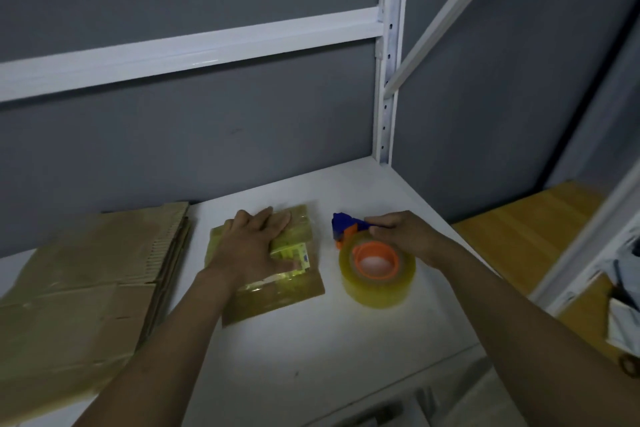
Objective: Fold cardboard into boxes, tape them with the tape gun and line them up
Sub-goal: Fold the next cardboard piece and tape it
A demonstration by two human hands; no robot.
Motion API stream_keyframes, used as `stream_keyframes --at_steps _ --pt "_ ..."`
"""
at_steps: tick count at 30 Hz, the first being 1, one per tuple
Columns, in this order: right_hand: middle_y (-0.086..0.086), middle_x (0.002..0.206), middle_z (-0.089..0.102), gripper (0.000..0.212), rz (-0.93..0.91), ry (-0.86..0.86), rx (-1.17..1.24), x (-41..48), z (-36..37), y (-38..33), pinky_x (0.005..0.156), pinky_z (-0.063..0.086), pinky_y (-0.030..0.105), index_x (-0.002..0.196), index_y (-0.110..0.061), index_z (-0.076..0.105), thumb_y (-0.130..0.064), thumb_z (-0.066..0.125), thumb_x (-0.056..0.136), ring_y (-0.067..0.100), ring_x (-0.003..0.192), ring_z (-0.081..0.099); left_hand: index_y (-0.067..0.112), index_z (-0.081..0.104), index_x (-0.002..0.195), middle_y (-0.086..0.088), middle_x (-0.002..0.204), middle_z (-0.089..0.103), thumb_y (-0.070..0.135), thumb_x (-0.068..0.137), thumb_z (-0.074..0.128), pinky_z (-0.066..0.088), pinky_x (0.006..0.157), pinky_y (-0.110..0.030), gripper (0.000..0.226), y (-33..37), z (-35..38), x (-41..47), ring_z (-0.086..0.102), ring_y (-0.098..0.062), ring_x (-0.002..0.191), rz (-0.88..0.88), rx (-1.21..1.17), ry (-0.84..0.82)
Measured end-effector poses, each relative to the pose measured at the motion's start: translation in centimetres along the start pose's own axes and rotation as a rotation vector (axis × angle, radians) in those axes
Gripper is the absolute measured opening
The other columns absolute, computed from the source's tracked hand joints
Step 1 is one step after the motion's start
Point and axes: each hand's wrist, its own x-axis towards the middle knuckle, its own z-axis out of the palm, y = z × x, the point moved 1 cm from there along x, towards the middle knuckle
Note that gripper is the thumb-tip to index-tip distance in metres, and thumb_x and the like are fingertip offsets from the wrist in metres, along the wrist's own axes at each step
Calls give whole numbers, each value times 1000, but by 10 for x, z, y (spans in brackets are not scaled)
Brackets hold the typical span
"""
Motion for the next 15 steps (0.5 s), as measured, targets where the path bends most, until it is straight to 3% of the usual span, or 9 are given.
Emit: stream_keyframes --at_steps 3,5,7,8,11,15 --pt "0 134 55 36 -100 168 -202 0 25 -10 98 37 17 131 -17 58 -22 58 95 15 121 52 48 5 150 13 159 12 93 53 16 18 102 -37 107 -5 -2 -6 21 -21 125 10 -7 12" --pt "2 134 56 35 -199 275 -147 -1 51 -20 105 39 25 133 -21 56 -22 52 98 16 121 53 50 5 149 16 158 12 93 53 18 15 100 -35 106 -7 -1 -12 18 -18 127 -1 -34 28" --pt "2 137 54 40 -261 226 -93 -5 80 -35 107 40 34 140 -25 47 -30 45 100 15 122 51 53 2 148 17 159 9 93 55 21 9 105 -38 103 -7 3 -17 10 -18 135 -22 -73 30" --pt "0 143 48 45 -251 165 -93 -7 95 -44 108 36 31 145 -27 39 -36 41 101 15 127 47 54 0 147 17 160 4 92 58 24 5 110 -43 101 -8 6 -19 4 -19 140 -34 -85 23" --pt "-3 155 28 55 -110 -12 79 -14 132 -60 102 32 32 152 -38 11 -52 25 100 21 138 34 53 -8 146 18 160 -9 90 65 29 -5 116 -55 97 -8 12 -20 -10 -21 148 -61 -117 -39" --pt "-6 157 22 60 42 -13 333 -10 158 -46 98 32 33 151 -42 5 -59 25 97 22 138 33 52 -12 146 18 158 -17 91 61 22 -4 117 -55 100 -12 15 -22 -11 -20 148 -65 -124 -57"
